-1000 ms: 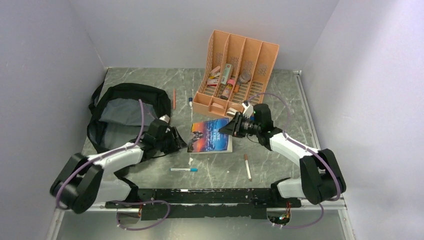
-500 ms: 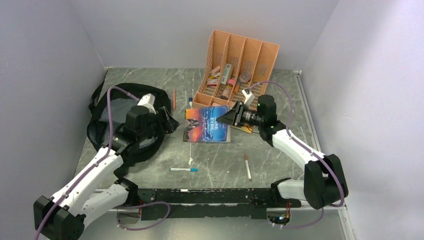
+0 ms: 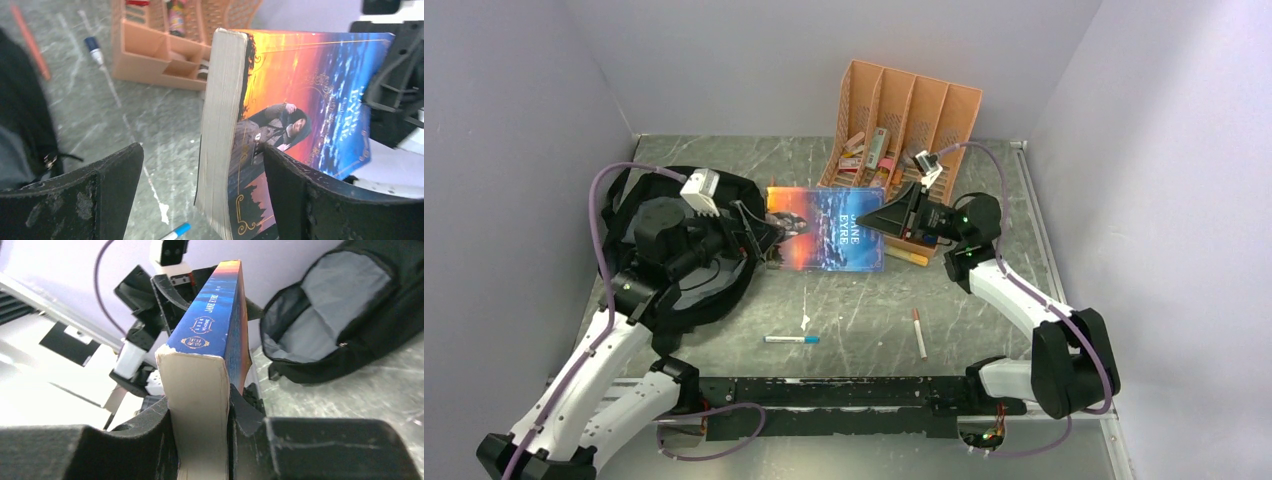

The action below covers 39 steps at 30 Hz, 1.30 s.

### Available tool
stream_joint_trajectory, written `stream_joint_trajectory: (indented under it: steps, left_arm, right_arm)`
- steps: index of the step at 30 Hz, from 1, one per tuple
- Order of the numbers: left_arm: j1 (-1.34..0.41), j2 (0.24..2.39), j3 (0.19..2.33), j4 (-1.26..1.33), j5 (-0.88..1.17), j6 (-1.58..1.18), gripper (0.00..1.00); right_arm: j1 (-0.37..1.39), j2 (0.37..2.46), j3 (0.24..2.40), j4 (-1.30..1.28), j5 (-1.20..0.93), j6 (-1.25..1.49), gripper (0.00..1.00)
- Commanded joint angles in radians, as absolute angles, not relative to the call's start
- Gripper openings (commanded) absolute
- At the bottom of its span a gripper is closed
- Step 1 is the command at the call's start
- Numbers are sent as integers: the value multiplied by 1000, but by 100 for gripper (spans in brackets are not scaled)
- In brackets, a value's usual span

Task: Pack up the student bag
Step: Pick up the book from the center of the board.

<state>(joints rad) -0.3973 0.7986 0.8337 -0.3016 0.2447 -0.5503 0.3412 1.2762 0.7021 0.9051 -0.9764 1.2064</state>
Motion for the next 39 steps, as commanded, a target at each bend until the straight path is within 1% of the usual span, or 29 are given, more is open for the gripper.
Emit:
stream_joint_trajectory:
  steps: [1,4,7,9,10,11,13,19,25,26,27,28,29,30,31,33,34,35,37,39]
  left_arm:
    - [-388,787,846,-198,430,-539,93]
    - [-387,776,811,-115,532,-572,93]
    - [-387,764,756,23,621,-655,93]
    - [-387,767,719,131,668,-717,94]
    - [-387,775,703,179,686,-739,97]
    - [-387,785,697,219,703,-757,97]
    - [-387,811,697,294,744,-781,89]
    - [-389,846,693,397,826,-829,70]
    - [-390,851,672,486,853,-890,39]
    - [-389,852,670,495,855,-895,33]
    - [-390,855,670,496,856,-897,26]
    - [-390,857,670,495,857,-898,13]
    - [-390,860,668,499,861,-903,6]
    - [-389,862,667,500,862,-905,5]
    - [-390,861,667,490,857,-902,5]
    - [-390,859,675,448,835,-883,5]
    - [-388,857,685,408,821,-863,5]
    - [-388,853,699,363,801,-841,5]
    - [-386,845,727,281,748,-800,5]
    - [-384,840,756,216,707,-765,5]
  right_arm:
    - [338,1281,708,1384,-1013,1481,0]
    - [338,1341,709,1591,-1002,1629,0]
    - [338,1416,720,1801,-982,1784,0]
    - [339,1433,726,1817,-983,1804,0]
    - [339,1428,725,1808,-982,1789,0]
    - [339,1422,725,1792,-983,1772,0]
    - [339,1400,732,1724,-989,1729,0]
    - [339,1332,743,1508,-983,1570,0]
    - [339,1306,746,1394,-992,1484,0]
    - [339,1298,744,1364,-990,1462,0]
    - [339,1289,743,1329,-989,1424,0]
    - [339,1277,742,1268,-986,1374,0]
    - [339,1261,746,1189,-978,1308,0]
    - [339,1238,752,1080,-958,1231,0]
    - [339,1210,761,956,-929,1134,3]
    - [339,1144,790,691,-838,944,20]
    - [339,1117,803,590,-785,866,29]
    - [339,1094,814,502,-734,804,36]
    - [339,1052,823,376,-622,709,48]
    - [339,1021,812,309,-530,653,59]
